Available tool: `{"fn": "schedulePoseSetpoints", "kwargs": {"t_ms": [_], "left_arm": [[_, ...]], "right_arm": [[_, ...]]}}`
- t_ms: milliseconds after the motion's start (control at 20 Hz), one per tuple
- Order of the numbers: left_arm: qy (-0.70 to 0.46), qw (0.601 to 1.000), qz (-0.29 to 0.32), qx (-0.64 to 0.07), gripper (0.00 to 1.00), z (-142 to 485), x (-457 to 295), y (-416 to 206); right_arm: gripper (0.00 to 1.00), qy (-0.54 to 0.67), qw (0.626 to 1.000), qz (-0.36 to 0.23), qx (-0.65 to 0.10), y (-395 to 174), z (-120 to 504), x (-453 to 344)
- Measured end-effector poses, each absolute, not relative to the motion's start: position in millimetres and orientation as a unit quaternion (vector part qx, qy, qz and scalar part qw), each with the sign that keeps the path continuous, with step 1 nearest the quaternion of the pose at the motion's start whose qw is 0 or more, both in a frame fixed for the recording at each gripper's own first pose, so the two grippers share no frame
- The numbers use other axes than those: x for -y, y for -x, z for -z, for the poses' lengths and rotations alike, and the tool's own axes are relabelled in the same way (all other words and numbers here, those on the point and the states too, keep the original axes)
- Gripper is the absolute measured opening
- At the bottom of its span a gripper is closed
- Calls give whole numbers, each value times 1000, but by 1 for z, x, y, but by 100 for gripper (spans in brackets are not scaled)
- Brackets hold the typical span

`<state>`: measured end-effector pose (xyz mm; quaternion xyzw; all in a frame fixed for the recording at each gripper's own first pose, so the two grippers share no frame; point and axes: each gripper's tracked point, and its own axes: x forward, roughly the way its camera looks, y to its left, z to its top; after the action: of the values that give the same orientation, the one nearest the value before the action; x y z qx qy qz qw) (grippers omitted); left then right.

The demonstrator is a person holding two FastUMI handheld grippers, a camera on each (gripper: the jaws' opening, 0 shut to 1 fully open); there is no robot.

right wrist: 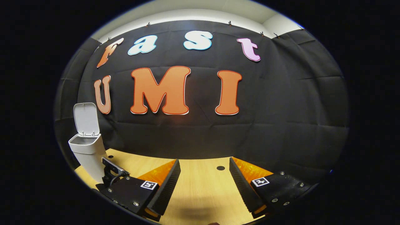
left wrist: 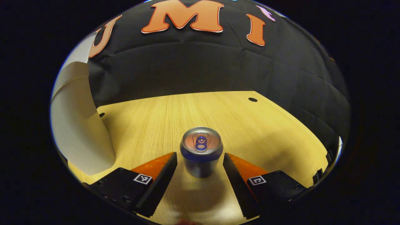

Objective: Press the lid of the desktop garbage bin to open it, pick up the crumpled paper on the desktop and throw it into the bin, then pick up the pop can on the desktop and drop it into the bin, and finally close the garbage bin lid.

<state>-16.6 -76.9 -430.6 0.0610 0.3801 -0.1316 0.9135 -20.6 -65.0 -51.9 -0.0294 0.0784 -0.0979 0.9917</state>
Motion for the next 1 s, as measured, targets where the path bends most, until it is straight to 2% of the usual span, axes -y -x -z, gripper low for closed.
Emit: {"fn": "schedulePoseSetpoints", "kwargs": {"t_ms": [700, 750, 800, 1000], "left_arm": [[-89, 897, 159, -403, 95, 460, 89, -1], [-92, 898, 160, -400, 95, 458, 87, -3], [-94, 898, 163, -399, 86, 455, 87, -4], [-107, 903, 164, -383, 84, 445, 85, -8]], "right_arm": [[93, 20, 988, 123, -93, 18, 65, 75], [94, 18, 988, 123, -93, 17, 65, 75], [93, 17, 988, 124, -93, 18, 66, 75], [93, 14, 988, 119, -93, 15, 67, 69]]}}
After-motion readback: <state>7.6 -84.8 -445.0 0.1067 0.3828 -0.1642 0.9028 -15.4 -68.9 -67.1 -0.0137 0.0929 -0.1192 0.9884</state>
